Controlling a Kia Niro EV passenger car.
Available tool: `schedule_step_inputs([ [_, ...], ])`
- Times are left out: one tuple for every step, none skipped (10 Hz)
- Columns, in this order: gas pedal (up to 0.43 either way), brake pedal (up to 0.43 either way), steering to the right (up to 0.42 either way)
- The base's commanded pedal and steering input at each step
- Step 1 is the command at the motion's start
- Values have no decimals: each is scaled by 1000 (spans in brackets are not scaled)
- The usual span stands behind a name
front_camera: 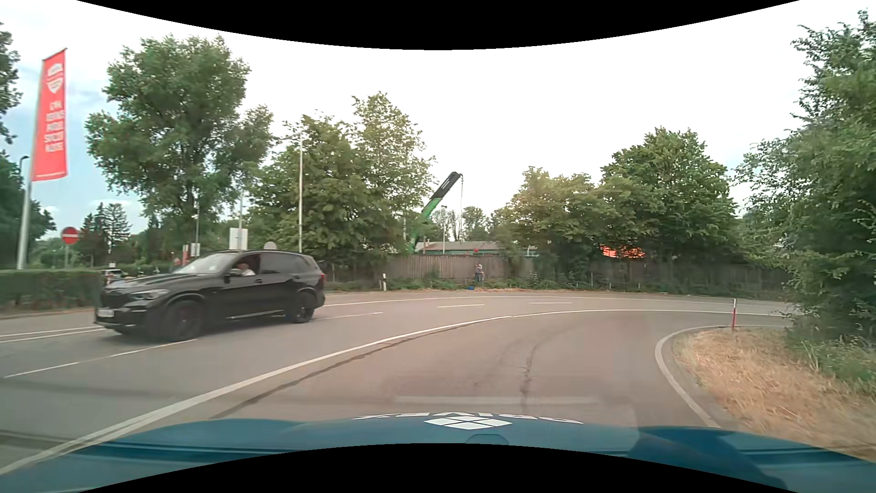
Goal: Follow the waypoints while adhering to traffic rules and regulations
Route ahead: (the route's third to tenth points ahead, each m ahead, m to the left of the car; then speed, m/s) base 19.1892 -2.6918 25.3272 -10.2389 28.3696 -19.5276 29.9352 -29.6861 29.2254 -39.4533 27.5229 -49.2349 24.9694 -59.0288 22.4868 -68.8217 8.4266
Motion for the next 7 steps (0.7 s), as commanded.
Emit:
schedule_step_inputs([
  [150,0,185],
  [150,0,185],
  [150,0,188],
  [150,0,192],
  [150,0,193],
  [150,0,190],
  [150,0,184],
])
